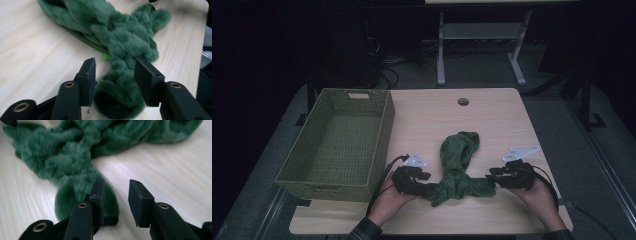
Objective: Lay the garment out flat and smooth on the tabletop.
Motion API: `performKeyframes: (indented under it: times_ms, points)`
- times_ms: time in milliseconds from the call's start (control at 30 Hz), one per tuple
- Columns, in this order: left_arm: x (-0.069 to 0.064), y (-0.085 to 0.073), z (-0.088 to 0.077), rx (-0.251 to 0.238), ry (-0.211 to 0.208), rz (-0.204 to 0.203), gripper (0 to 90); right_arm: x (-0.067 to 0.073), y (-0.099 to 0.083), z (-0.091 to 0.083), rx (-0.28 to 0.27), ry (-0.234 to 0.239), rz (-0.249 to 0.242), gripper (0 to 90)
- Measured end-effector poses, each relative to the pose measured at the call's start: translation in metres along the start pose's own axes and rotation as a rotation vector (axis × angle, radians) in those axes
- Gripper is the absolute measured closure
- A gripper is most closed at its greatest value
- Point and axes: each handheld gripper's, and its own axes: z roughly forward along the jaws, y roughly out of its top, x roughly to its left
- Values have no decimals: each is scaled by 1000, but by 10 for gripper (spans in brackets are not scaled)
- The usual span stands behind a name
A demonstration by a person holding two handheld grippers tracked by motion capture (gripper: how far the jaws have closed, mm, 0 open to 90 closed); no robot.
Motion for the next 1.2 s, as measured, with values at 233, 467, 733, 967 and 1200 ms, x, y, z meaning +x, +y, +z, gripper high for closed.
performKeyframes:
  times_ms: [233,467,733,967,1200]
  points:
    - [14,16,3,-31,38,1,513,-9,18,3,-47,-4,26,620]
    - [33,37,12,-59,86,-10,527,4,25,15,-34,27,2,592]
    - [64,78,30,-95,119,-11,553,17,22,24,1,47,-30,563]
    - [79,114,53,-91,89,28,552,22,16,27,8,48,-44,548]
    - [78,144,90,-88,35,47,558,27,13,29,12,67,-56,540]
